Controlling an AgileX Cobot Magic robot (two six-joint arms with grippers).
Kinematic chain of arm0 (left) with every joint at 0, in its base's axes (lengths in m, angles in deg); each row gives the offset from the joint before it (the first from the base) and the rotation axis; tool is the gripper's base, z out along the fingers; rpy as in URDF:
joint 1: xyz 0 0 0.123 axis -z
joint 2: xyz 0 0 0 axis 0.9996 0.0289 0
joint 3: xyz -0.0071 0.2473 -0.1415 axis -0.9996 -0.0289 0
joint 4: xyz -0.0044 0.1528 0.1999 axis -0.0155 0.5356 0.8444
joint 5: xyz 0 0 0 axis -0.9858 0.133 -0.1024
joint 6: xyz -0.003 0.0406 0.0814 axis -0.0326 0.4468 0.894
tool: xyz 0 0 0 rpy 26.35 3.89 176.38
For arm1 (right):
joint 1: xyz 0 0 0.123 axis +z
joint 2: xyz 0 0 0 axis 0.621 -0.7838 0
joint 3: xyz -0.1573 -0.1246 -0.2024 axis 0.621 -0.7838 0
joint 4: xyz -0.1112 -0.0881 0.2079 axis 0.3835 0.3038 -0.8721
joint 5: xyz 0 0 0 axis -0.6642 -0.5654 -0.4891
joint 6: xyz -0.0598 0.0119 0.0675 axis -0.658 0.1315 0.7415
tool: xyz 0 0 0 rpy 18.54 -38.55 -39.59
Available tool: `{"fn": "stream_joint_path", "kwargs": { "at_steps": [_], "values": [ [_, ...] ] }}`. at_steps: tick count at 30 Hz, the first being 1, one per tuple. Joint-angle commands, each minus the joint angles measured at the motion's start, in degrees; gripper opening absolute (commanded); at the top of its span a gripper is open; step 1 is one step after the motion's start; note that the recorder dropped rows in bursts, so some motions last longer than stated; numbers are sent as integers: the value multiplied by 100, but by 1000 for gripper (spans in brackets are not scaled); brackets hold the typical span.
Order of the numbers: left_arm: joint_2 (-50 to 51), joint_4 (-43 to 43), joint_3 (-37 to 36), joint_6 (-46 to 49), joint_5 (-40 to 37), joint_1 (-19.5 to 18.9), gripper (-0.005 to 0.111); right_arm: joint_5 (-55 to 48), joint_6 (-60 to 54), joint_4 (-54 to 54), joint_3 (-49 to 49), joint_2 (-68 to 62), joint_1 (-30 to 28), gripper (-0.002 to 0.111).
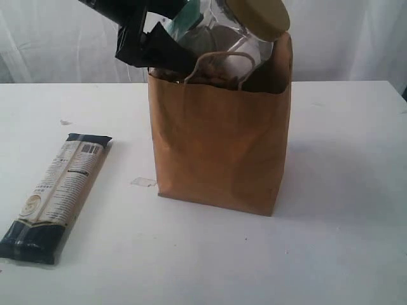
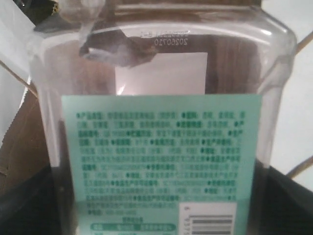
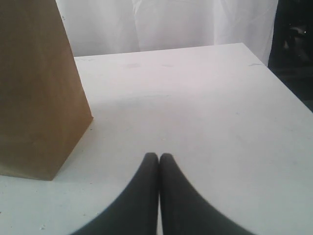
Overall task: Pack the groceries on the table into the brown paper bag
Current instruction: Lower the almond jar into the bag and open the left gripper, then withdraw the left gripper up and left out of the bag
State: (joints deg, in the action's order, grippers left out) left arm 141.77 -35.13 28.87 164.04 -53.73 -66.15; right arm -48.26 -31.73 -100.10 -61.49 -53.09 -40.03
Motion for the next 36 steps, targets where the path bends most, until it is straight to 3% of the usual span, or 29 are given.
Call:
{"fn": "stream_joint_path", "kwargs": {
  "at_steps": [1, 12, 20, 29, 32, 36],
  "values": [
    [-61, -215, 62, 31, -130, 27, 58, 59, -1, -12, 22, 6, -16, 0],
    [-61, 156, 62, -73, 12, 27, 60, 59, -1, -12, 22, 6, -16, 0],
    [144, 447, 62, -256, 170, 27, 106, 59, -1, -12, 22, 6, -16, 0],
    [144, 447, 62, -256, 358, 27, 105, 59, -1, -12, 22, 6, -16, 0],
    [144, 489, 62, -891, 267, 27, 105, 59, -1, -12, 22, 6, -16, 0],
    [104, 710, 62, -939, 267, 27, 105, 59, -1, -12, 22, 6, -16, 0]
  ]
}}
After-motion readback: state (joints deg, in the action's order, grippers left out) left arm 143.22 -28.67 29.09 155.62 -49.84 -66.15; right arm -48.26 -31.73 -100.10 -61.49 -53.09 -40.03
